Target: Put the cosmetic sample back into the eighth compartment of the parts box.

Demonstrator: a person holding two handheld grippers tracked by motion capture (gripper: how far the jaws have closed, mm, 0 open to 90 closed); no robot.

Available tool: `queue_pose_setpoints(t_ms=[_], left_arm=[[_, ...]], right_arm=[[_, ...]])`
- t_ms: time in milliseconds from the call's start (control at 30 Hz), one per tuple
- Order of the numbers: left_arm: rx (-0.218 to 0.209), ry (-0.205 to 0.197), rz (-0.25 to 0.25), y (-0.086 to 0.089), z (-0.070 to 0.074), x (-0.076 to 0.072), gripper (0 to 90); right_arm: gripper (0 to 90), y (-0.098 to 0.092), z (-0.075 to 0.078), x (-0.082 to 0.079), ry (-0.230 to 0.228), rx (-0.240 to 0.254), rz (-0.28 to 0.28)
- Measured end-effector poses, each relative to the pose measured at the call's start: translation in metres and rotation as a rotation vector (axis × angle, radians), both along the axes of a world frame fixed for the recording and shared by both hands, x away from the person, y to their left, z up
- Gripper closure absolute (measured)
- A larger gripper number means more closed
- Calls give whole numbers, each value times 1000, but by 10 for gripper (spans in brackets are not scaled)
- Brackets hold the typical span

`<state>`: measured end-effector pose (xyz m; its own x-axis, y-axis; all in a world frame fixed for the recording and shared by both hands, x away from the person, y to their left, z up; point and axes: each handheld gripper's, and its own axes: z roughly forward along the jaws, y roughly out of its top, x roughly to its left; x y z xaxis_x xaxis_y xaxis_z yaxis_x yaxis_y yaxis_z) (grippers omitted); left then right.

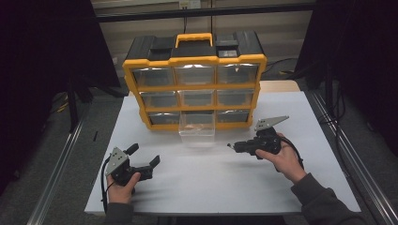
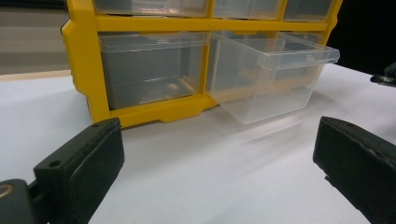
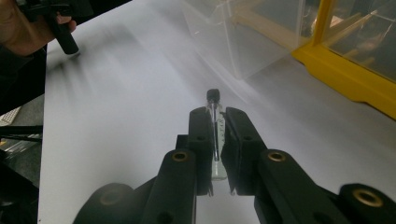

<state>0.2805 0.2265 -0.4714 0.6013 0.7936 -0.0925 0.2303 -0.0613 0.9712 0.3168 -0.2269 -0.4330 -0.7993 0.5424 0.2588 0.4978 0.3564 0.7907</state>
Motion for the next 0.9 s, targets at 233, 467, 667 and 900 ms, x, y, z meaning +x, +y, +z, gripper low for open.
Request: queue_pose_setpoints(t_ms=[233, 467, 667, 900], left_arm=[[-1, 0, 0, 0, 0, 0, 20], [4, 0, -2, 1, 0, 0, 20], [-7, -3, -4, 1, 1, 0, 20], [-6, -4, -6, 1, 1, 0, 20]], right_arm=[[815, 1, 6, 2, 2, 5, 4], [815, 2, 10, 3, 0, -2, 12], [815, 5, 16, 5, -3, -4, 20], [815, 7, 20, 9, -3, -9, 25]])
